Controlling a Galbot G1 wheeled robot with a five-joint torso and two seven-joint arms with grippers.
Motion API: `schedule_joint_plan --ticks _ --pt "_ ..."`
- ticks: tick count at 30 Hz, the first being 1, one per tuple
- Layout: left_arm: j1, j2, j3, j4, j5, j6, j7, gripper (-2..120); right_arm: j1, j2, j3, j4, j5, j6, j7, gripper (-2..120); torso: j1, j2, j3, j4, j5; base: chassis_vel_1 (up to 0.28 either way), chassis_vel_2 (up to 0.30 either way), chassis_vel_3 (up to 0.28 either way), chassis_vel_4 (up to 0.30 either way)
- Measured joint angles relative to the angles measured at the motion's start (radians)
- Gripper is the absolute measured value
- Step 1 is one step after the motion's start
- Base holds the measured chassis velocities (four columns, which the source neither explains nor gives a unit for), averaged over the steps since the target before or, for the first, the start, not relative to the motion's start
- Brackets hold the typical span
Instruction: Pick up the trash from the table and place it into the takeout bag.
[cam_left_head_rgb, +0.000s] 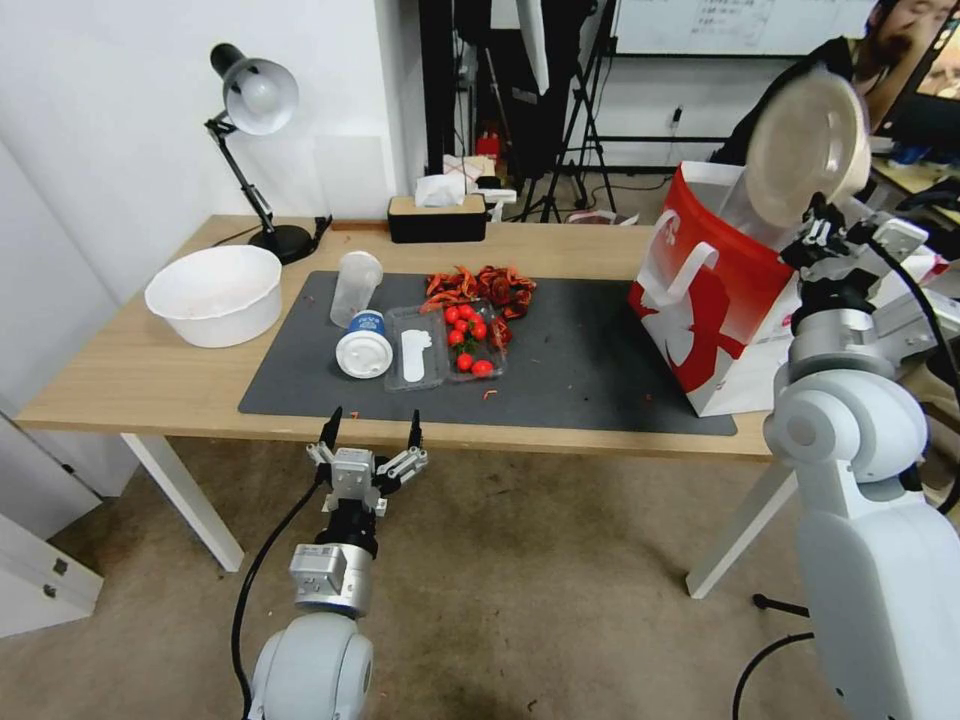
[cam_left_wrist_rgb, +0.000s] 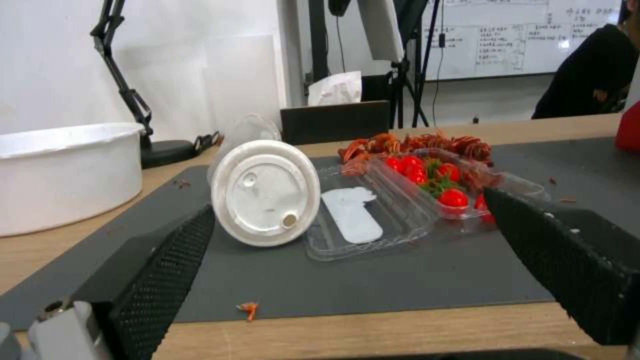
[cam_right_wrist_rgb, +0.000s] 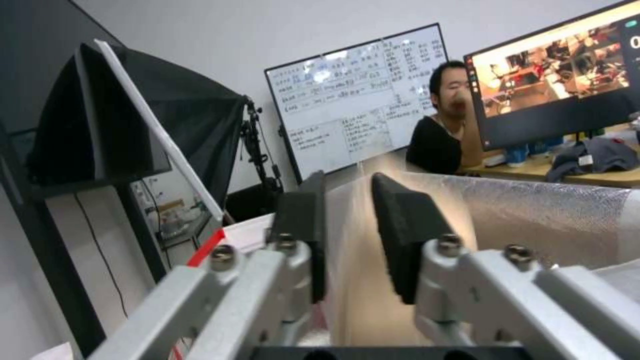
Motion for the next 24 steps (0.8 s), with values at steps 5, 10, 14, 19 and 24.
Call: schedule_joint_plan --ticks 5,10,14,19,24 --pt "0.000 0.000 0.001 0.001 0.002 -0.001 0.000 100 -0.004 0.000 0.005 0.000 -0.002 -0.022 0.030 40 0.000 0.000 0.000 0.0002 -0.0001 0.000 0.000 0.000 0.000" --pt "0.001 0.000 0.000 0.001 0.002 0.000 0.000 100 -0.004 0.002 0.004 0.006 0.007 -0.015 0.025 64 0.000 0.000 0.000 0.0002 -0.0001 0.000 0.000 0.000 0.000" --pt "0.001 0.000 -0.001 0.000 0.002 0.000 0.000 100 -0.014 0.002 0.001 0.024 0.081 0.104 -0.083 77 0.000 0.000 0.000 0.0003 -0.0002 0.000 0.000 0.000 0.000" --pt "-0.004 0.000 -0.002 0.000 0.001 0.000 0.000 100 -0.105 -0.013 -0.024 0.071 0.176 0.296 -0.424 92 0.000 0.000 0.000 0.0002 -0.0004 0.000 0.000 0.000 0.000" --pt "-0.019 0.000 -0.002 0.015 -0.004 0.001 0.001 100 -0.344 -0.030 -0.097 0.038 -0.117 0.489 -0.712 100 0.000 0.000 0.000 0.0000 -0.0001 0.000 0.000 0.000 0.000"
